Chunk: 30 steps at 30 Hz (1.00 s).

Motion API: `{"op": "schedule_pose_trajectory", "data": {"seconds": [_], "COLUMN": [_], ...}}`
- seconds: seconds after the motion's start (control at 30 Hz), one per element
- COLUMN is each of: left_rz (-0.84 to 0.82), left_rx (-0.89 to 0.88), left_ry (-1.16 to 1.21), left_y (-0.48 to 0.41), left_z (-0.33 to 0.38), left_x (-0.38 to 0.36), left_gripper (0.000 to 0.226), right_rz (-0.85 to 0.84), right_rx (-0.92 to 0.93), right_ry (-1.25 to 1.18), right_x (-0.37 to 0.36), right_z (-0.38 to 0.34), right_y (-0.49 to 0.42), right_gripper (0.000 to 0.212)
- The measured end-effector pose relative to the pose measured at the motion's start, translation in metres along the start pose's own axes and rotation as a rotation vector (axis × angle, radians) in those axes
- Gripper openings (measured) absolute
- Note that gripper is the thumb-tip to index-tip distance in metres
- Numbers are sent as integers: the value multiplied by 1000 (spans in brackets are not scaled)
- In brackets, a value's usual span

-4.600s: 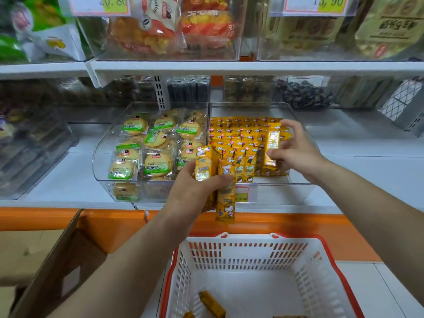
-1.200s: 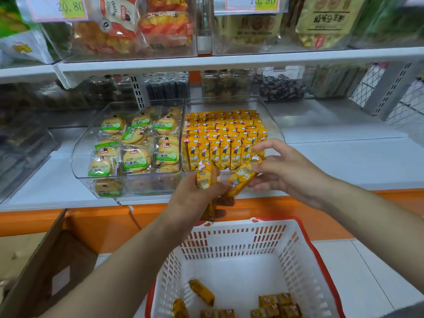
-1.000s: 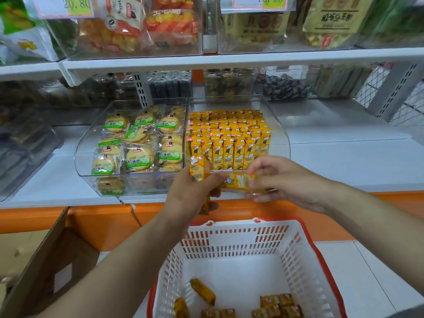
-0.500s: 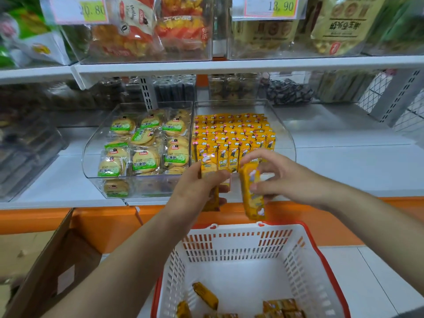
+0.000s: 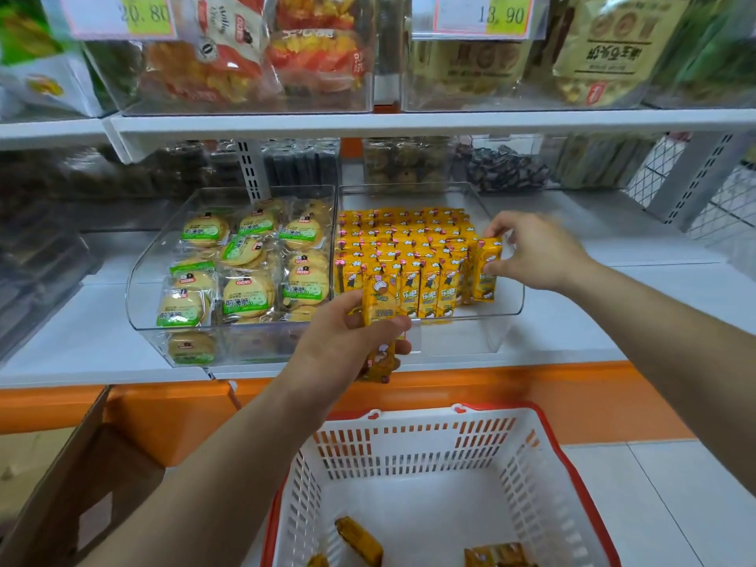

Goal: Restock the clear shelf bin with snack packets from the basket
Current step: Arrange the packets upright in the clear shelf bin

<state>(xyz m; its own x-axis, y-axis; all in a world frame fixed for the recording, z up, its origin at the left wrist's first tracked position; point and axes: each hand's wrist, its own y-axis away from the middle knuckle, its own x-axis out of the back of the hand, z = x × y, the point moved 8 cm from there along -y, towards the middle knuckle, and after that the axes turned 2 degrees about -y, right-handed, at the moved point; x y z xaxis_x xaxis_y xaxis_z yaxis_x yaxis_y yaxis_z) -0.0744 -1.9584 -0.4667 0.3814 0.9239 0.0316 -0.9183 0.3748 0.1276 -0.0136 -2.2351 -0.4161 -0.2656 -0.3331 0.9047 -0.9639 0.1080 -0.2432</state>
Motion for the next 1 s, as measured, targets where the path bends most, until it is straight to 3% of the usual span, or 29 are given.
{"op": "schedule_pose_trajectory", "data": {"seconds": [0.17, 0.27, 0.37, 0.57, 0.63, 0.67, 0.73, 0.8, 0.87, 1.0], "left_rz": [-13, -24, -19, -38, -43, -47, -49, -51, -57, -44], "left_rx": [4, -1, -25, -55, -54, -53, -46, -29, -14, 5], "left_ry": [21, 26, 15, 37, 33, 27, 13, 4, -26, -38], "left_y": [-6, -8, -11, -12, -10, -9, -8, -5, -2, 4], "left_z": [-2, -4, -4, -6, -6, -6, -7, -9, -11, -12], "left_x": [1, 0, -1, -9, -13, -15, -20, -26, -32, -37], "left_gripper": [38, 45, 58, 43, 37, 35, 27, 26, 34, 45], "right_rz": [-188, -221, -191, 12, 107, 105, -27, -204, -312, -310], "right_rx": [-13, -4, 2, 81, 132, 137, 100, 74, 90, 102], "right_ry": [166, 286, 358, 429, 249, 44, -461, -761, -840, -839], "right_x": [-27, -34, -35, -4, 11, 14, 4, -13, -23, -15], "right_z": [2, -1, -2, -19, -30, -35, -49, -67, -80, -81], "right_y": [-14, -17, -17, 7, 26, 37, 60, 80, 92, 96], "right_gripper": [46, 33, 24, 35, 27, 22, 21, 30, 33, 22]}}
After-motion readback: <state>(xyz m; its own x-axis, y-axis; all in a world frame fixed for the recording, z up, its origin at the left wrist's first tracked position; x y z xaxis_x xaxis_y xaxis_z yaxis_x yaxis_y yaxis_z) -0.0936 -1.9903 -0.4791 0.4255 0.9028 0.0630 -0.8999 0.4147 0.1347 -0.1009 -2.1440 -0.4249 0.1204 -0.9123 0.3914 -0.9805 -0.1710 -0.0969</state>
